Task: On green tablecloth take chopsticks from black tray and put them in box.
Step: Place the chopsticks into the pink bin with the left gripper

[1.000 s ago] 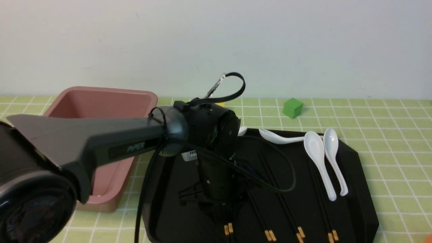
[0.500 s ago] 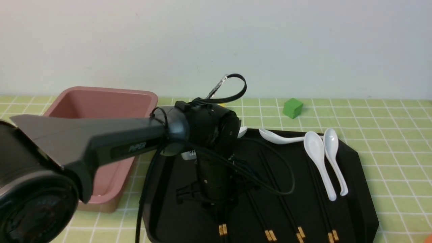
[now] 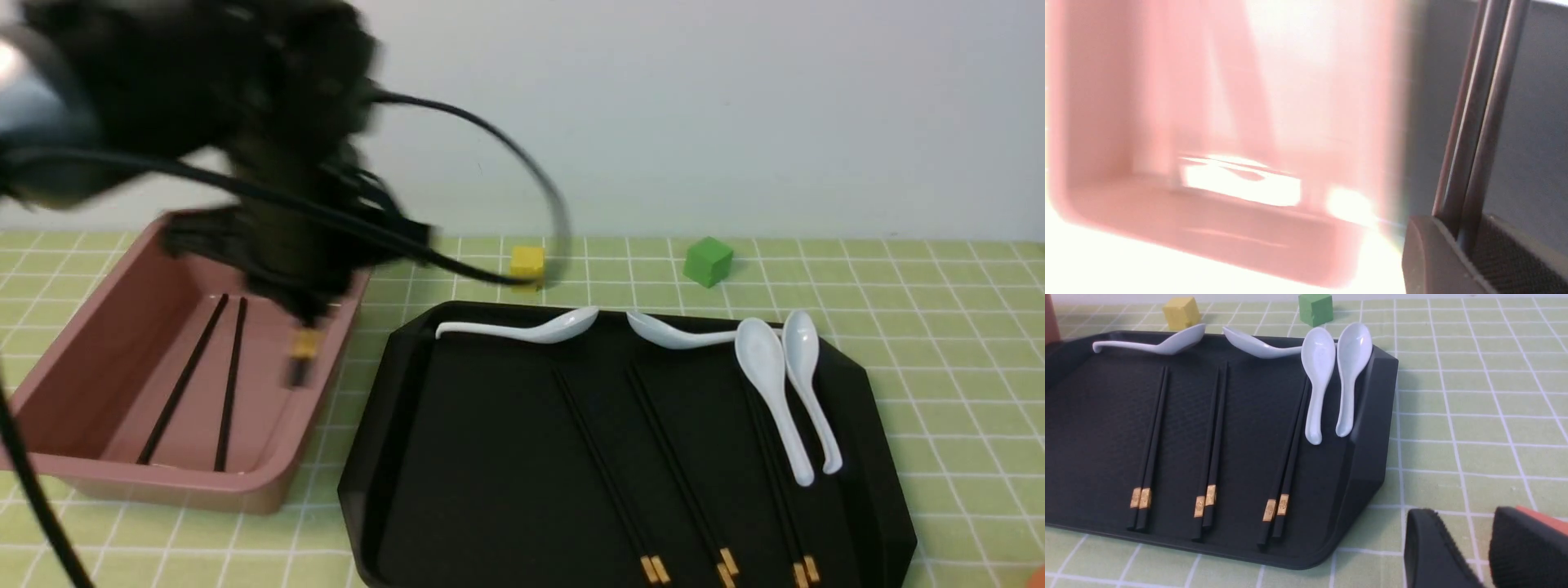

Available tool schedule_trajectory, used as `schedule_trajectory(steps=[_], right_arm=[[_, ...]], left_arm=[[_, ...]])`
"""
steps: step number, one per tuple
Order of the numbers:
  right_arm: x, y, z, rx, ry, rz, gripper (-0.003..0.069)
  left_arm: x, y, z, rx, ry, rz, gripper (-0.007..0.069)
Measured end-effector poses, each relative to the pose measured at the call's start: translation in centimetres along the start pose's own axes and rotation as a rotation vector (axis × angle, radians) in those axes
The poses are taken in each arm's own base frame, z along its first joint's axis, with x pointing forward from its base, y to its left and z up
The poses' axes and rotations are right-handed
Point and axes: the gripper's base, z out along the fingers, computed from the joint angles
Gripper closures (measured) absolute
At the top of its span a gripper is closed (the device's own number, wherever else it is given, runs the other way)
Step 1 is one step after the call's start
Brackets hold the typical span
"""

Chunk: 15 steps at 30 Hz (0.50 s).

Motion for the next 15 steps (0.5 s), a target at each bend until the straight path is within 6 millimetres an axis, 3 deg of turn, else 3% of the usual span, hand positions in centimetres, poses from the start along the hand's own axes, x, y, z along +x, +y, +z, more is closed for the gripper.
schedule_trajectory(steps=[3, 6, 15], right_arm=[[0.0, 0.0, 0.0, 0.0, 0.0, 0.0, 0.0419], [0.0, 0.0, 0.0, 0.0, 0.0, 0.0, 0.0419], [0.0, 0.0, 0.0, 0.0, 0.0, 0.0, 0.0419]], left_arm=[[-1.5, 3.8, 2.0, -0.024, 0.066, -0.085, 0.0506], [-2.4, 5.8, 4.7, 0.021, 0.13, -0.156, 0.0506], [-2.5, 6.0, 12.4, 0.004, 0.271, -0.183, 0.0481]])
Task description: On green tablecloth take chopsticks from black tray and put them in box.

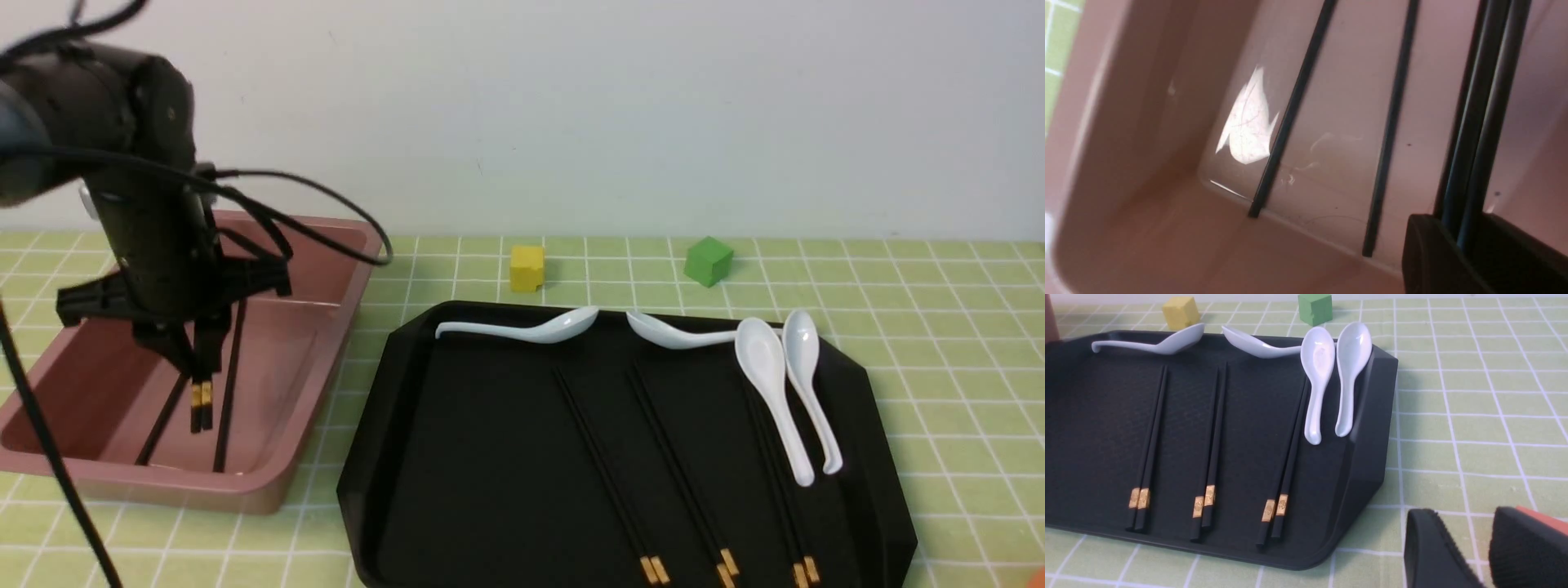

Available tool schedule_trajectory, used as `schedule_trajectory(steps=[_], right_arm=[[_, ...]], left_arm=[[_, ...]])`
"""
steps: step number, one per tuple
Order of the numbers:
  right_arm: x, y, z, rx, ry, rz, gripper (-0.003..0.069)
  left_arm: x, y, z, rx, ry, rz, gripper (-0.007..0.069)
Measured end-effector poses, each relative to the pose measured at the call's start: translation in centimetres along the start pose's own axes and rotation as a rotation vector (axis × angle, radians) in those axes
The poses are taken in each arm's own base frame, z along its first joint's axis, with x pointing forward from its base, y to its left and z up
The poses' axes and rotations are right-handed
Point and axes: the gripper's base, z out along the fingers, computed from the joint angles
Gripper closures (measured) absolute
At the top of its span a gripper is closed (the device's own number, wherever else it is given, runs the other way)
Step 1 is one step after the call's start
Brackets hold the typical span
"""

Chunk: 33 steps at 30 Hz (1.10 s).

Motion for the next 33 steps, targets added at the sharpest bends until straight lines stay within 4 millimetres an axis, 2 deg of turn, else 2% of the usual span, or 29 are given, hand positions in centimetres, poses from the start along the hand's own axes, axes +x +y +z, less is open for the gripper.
schedule_trajectory(steps=[3, 6, 10, 11, 14, 16, 17, 18, 20, 21, 23, 24, 25, 26, 30, 33], right_arm=[[0.0, 0.0, 0.0, 0.0, 0.0, 0.0, 0.0419], [0.0, 0.0, 0.0, 0.0, 0.0, 0.0, 0.0419], [0.0, 0.0, 0.0, 0.0, 0.0, 0.0, 0.0419], [0.0, 0.0, 0.0, 0.0, 0.0, 0.0, 0.0419], [0.0, 0.0, 0.0, 0.0, 0.0, 0.0, 0.0419], [0.0, 0.0, 0.0, 0.0, 0.0, 0.0, 0.0419], [0.0, 0.0, 0.0, 0.0, 0.0, 0.0, 0.0419], [0.0, 0.0, 0.0, 0.0, 0.0, 0.0, 0.0419], [0.0, 0.0, 0.0, 0.0, 0.0, 0.0, 0.0419], [0.0, 0.0, 0.0, 0.0, 0.0, 0.0, 0.0419], [0.0, 0.0, 0.0, 0.0, 0.0, 0.0, 0.0419], [0.0, 0.0, 0.0, 0.0, 0.0, 0.0, 0.0419], [0.0, 0.0, 0.0, 0.0, 0.0, 0.0, 0.0419], [0.0, 0.0, 0.0, 0.0, 0.0, 0.0, 0.0419], [0.0, 0.0, 0.0, 0.0, 0.0, 0.0, 0.0419], [0.0, 0.0, 0.0, 0.0, 0.0, 0.0, 0.0419]], left_arm=[[0.1, -0.1, 0.7, -0.006, 0.023, 0.013, 0.042], [0.2, 0.0, 0.0, -0.001, 0.025, 0.038, 0.0371], [1.0, 1.0, -4.0, 0.019, -0.025, 0.071, 0.0364], [1.1, 1.1, -4.3, 0.022, -0.03, 0.074, 0.037], [2.5, 2.5, -9.7, 0.065, -0.139, 0.093, 0.0458], [3.2, 3.1, -11.5, 0.082, -0.18, 0.095, 0.0488], [4.4, 4.1, -13.8, 0.105, -0.234, 0.098, 0.0536], [4.8, 4.3, -14.2, 0.109, -0.242, 0.1, 0.0547], [7.9, 6.1, -16.8, 0.145, -0.3, 0.096, 0.0613], [9.4, 6.9, -17.4, 0.159, -0.316, 0.093, 0.0631], [11.9, 8.0, -18.0, 0.19, -0.354, 0.088, 0.0637], [13.9, 8.8, -17.7, 0.221, -0.385, 0.084, 0.0637], [14.6, 9.2, -18.1, 0.236, -0.407, 0.081, 0.0637], [16.8, 10.0, -17.8, 0.303, -0.488, 0.071, 0.0637], [23.6, 11.9, -15.1, 0.524, -0.731, 0.057, 0.0637], [27.4, 13.0, -12.1, 0.626, -0.872, 0.056, 0.0637]])
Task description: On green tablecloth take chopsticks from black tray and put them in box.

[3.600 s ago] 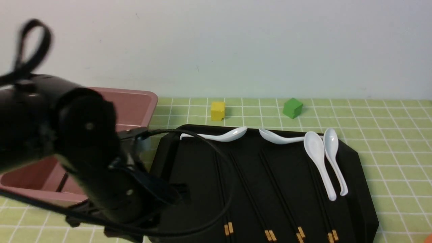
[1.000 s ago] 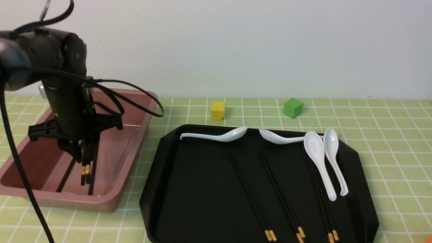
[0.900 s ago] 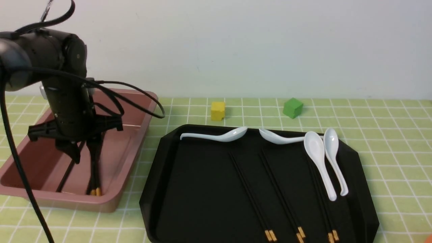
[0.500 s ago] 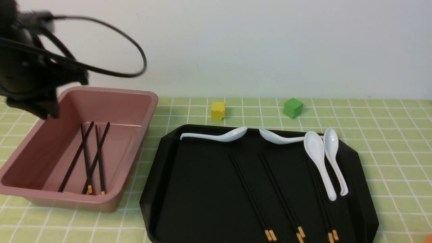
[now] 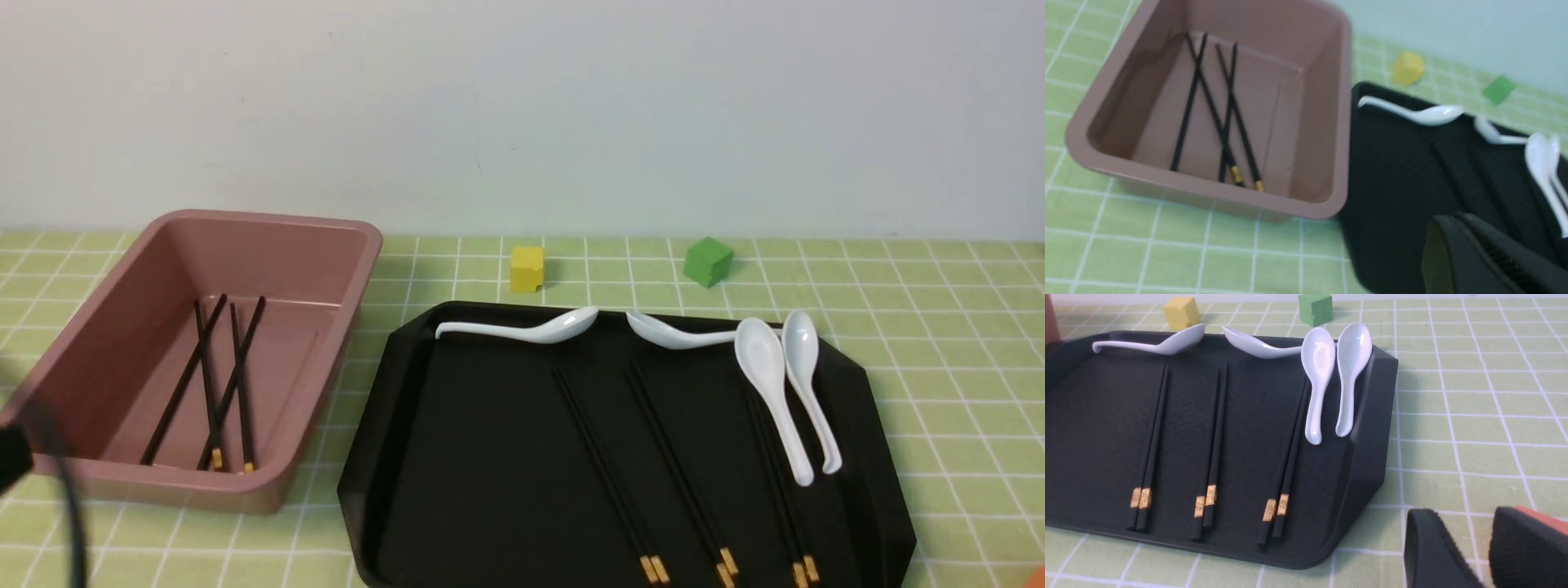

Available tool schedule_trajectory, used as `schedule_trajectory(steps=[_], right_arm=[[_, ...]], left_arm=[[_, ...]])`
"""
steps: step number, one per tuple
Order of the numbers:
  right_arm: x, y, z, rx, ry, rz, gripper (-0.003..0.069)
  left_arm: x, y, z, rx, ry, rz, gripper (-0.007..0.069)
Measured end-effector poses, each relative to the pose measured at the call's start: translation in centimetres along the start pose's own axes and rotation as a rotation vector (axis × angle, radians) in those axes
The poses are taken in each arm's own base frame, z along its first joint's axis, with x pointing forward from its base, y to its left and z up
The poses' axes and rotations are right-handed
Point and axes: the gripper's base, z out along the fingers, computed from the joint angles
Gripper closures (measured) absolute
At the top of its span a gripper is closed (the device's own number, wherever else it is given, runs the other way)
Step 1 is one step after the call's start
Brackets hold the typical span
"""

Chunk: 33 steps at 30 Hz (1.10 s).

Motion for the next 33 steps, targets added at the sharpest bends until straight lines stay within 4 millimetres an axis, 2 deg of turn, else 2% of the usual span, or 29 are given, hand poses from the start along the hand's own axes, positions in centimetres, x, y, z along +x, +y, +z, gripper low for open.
schedule_trajectory(steps=[4, 8, 15, 33], right_arm=[[0.0, 0.0, 0.0, 0.0, 0.0, 0.0, 0.0419], [0.0, 0.0, 0.0, 0.0, 0.0, 0.0, 0.0419], [0.0, 0.0, 0.0, 0.0, 0.0, 0.0, 0.0419], [0.0, 0.0, 0.0, 0.0, 0.0, 0.0, 0.0419]], left_arm=[[3.3, 1.0, -1.6, 0.071, -0.106, -0.046, 0.0637], [4.6, 1.6, -2.3, 0.092, -0.188, -0.057, 0.0637], [5.3, 2.2, -1.7, 0.058, -0.203, -0.016, 0.0637], [5.5, 2.3, -1.6, 0.055, -0.192, -0.02, 0.0637]])
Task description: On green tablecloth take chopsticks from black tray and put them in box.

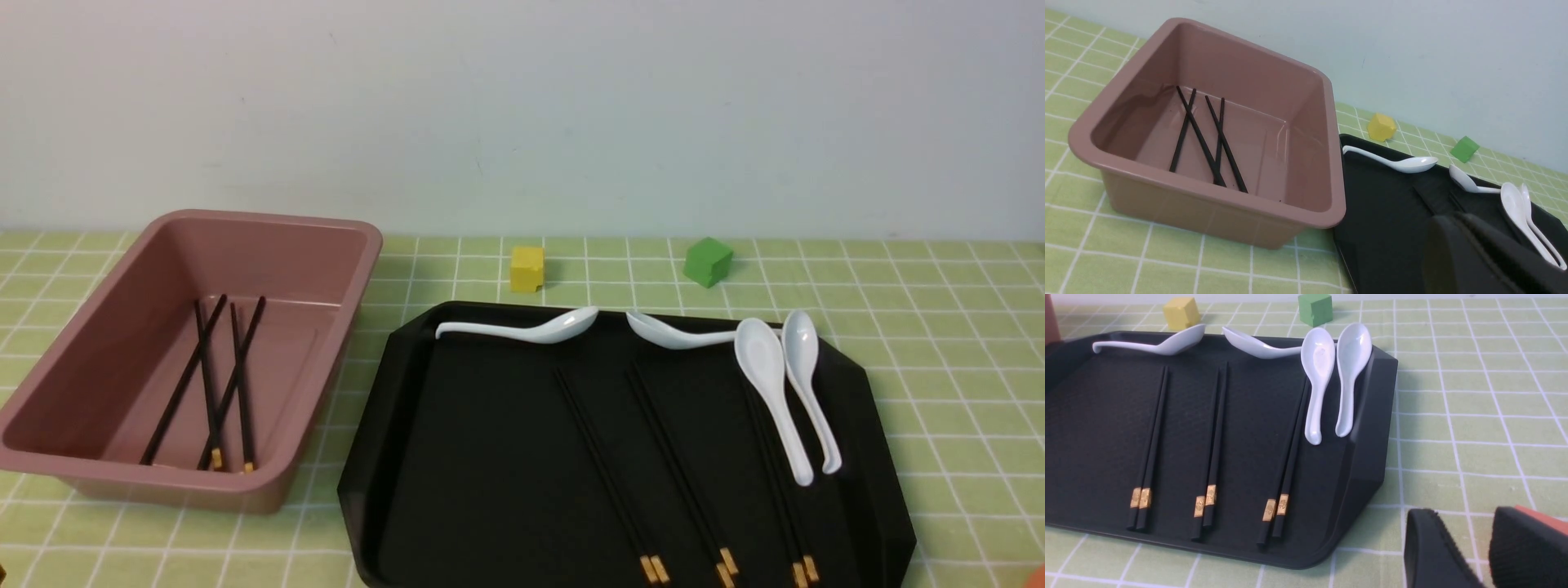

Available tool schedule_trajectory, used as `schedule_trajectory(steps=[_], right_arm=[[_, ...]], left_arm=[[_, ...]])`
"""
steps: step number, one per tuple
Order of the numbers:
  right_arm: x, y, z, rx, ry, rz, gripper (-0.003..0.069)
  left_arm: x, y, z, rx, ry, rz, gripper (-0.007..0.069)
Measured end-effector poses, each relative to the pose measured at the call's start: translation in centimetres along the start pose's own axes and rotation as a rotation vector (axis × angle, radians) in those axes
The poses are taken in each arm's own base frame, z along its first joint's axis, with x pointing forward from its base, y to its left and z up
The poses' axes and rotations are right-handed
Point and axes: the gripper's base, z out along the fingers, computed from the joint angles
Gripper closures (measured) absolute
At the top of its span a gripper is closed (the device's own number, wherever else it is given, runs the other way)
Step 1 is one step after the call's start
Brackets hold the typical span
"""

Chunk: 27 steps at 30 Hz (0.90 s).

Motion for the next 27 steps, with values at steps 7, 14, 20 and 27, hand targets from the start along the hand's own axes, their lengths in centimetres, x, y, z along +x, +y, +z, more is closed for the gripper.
schedule_trajectory(steps=[7, 14, 20, 27], right_arm=[[0.0, 0.0, 0.0, 0.0, 0.0, 0.0, 0.0419], [0.0, 0.0, 0.0, 0.0, 0.0, 0.0, 0.0419], [0.0, 0.0, 0.0, 0.0, 0.0, 0.0, 0.0419], [0.0, 0.0, 0.0, 0.0, 0.0, 0.0, 0.0419]], left_arm=[[0.7, 0.3, 0.0, -0.001, 0.0, 0.002, 0.0637], [5.6, 3.1, 1.8, -0.092, 0.135, 0.045, 0.0634], [7.3, 3.9, 2.5, -0.103, 0.145, 0.042, 0.0631], [7.3, 3.9, 2.5, -0.099, 0.133, 0.042, 0.0625]])
